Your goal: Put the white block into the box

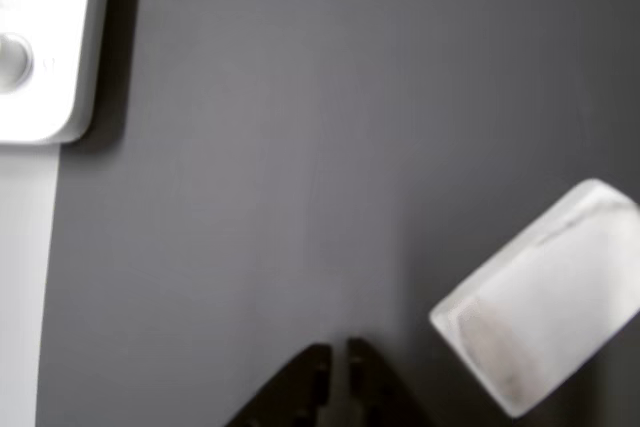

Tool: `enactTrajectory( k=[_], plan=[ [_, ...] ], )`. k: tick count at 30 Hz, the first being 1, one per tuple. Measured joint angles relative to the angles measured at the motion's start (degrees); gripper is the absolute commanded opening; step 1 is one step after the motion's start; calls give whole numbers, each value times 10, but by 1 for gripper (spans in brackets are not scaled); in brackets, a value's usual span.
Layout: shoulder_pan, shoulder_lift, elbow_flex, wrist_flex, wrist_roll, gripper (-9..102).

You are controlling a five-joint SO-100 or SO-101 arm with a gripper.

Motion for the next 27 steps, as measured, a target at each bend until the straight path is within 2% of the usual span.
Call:
enactTrajectory(
  k=[7,14,27],
  plan=[
    [0,-7,-2,0,-2,-2],
    [11,-126,-80,18,-6,-2],
    [99,-492,-352,18,114,-2]
  ],
)
